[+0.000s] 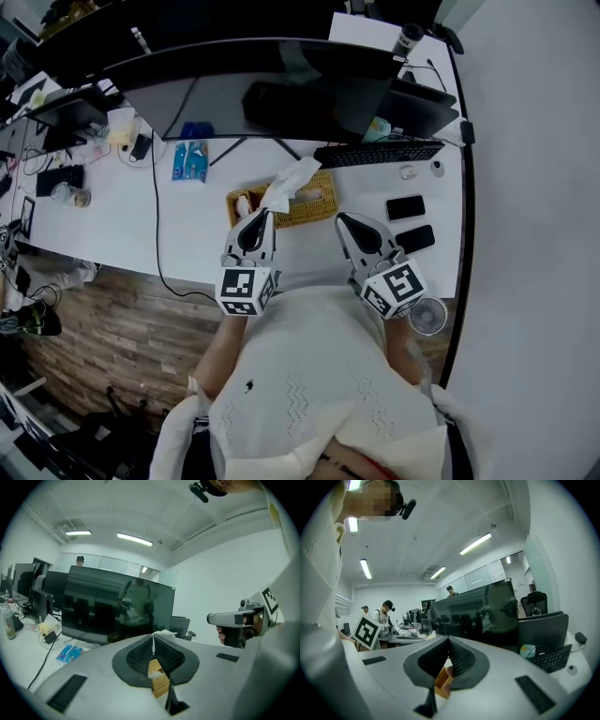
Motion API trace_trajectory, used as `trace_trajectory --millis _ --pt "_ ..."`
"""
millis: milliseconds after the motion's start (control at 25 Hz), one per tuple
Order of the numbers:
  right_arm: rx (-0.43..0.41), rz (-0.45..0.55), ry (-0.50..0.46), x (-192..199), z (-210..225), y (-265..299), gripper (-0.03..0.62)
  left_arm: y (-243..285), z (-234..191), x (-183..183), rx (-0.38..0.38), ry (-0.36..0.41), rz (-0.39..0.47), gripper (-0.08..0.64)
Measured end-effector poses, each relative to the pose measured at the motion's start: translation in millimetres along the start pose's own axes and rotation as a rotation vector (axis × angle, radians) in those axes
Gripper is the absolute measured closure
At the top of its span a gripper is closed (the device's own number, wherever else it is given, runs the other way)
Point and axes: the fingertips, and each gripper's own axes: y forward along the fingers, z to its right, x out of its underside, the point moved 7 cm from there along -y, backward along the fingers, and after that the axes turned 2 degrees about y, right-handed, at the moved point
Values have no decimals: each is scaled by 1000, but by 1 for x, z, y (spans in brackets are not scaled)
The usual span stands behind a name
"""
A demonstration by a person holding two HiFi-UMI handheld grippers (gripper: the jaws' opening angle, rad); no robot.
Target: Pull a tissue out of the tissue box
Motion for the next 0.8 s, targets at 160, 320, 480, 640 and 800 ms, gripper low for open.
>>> trace_trajectory --millis 160,320,480,640,800 --pt "0 22 -6 -12 1 -1 592 0 3 -12 4 2 28 543" --pt "-5 43 -17 -23 2 0 592 1 4 -22 15 10 47 543" --pt "-10 65 -22 -31 2 -3 592 -2 6 -31 13 14 68 543" --pt "2 86 6 -36 4 -4 592 -1 5 -41 12 23 92 543" --pt "1 94 -8 -41 3 -3 592 -1 3 -45 0 22 112 543"
